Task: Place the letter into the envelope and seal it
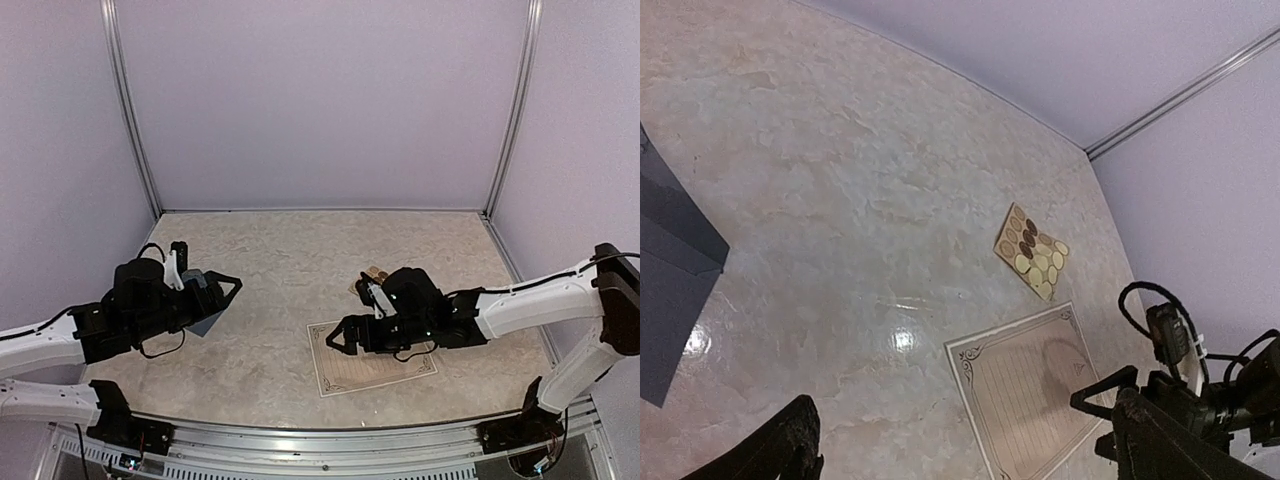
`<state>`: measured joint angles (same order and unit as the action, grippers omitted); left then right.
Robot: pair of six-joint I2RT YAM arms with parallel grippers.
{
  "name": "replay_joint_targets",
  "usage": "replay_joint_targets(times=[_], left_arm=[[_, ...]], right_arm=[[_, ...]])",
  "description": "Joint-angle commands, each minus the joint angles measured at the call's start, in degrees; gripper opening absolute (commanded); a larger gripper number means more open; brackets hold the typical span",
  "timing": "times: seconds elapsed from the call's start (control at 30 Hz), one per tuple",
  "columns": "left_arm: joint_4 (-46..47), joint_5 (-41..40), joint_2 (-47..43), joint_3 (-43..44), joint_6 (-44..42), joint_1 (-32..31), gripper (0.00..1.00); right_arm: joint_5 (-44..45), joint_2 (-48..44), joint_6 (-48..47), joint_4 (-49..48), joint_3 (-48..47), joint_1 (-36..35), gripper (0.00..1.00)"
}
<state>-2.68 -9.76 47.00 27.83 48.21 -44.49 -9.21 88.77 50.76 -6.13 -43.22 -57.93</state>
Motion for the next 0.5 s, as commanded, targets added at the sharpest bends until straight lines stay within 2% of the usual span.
replay_joint_targets(times=[0.0,0.2,0.27,0.47], left_arm=[[7.63,-0.94,6.04,-0.60,4.44,-5.08,0.95],[12.97,4.52,18.69,0.68,6.07,-9.67,0.83],[13.61,6.59,22.06,1.46,6.01,-10.28,0.75],[19.94,14.51,30.69,2.80,6.94,-10.96,0.68]], right_arm=[[7.59,-6.63,-4.57,14.41,-0.54,2.90,0.97],[3.55,-16.52,-7.47,18.58,8.08,14.66,0.96],[1.95,-19.21,-9.23,19.64,10.33,18.24,0.97],[-5.74,-21.20,-14.28,18.95,14.23,27.64,0.91]])
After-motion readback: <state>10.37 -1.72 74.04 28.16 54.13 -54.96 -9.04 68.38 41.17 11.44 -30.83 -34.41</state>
